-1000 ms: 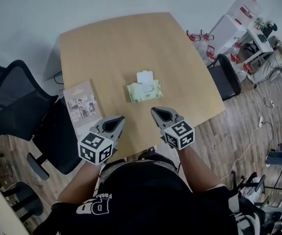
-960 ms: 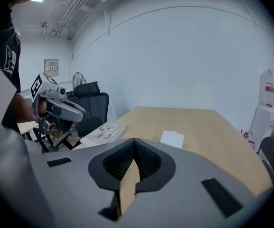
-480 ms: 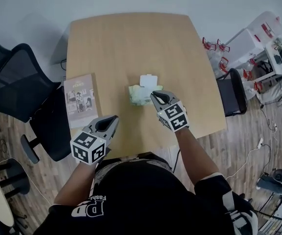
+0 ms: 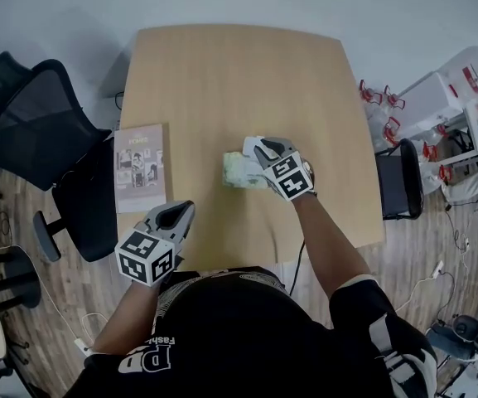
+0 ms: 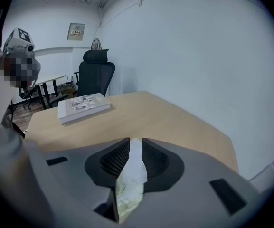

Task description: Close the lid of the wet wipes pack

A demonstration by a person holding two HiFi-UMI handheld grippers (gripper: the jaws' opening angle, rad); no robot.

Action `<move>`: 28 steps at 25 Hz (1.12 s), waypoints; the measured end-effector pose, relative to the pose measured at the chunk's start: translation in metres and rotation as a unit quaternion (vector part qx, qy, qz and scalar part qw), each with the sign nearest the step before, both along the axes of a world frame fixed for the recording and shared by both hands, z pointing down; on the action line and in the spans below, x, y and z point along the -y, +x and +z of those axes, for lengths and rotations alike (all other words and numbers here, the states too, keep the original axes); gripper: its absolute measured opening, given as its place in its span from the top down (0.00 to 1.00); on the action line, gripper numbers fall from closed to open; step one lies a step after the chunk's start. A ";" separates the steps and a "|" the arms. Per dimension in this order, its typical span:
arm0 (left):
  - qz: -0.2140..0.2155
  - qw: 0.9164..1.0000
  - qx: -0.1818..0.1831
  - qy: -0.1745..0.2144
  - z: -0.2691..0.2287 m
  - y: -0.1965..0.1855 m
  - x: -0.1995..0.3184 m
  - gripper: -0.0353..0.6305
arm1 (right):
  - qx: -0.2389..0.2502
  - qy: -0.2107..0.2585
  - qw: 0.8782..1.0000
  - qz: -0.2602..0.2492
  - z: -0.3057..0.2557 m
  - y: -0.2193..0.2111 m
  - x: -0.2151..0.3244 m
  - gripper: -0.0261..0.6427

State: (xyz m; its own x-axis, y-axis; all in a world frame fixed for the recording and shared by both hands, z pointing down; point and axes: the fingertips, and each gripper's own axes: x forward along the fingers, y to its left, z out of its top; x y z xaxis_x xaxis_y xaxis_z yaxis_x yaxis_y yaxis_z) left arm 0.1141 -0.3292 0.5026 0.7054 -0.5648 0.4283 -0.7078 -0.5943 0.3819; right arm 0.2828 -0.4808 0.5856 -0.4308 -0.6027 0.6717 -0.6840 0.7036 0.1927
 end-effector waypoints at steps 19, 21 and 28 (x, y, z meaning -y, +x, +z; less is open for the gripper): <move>-0.006 1.000 0.001 -0.031 0.020 -0.005 -0.007 0.92 | -0.082 -0.047 0.993 -0.066 0.053 0.001 0.037 0.75; -0.002 1.000 0.000 -0.031 0.020 -0.005 -0.008 0.92 | -0.081 -0.043 0.994 -0.063 0.049 0.002 0.035 0.75; 0.014 1.000 0.000 -0.017 0.017 -0.010 -0.001 0.92 | -0.080 -0.029 0.995 -0.056 0.033 0.000 0.023 0.75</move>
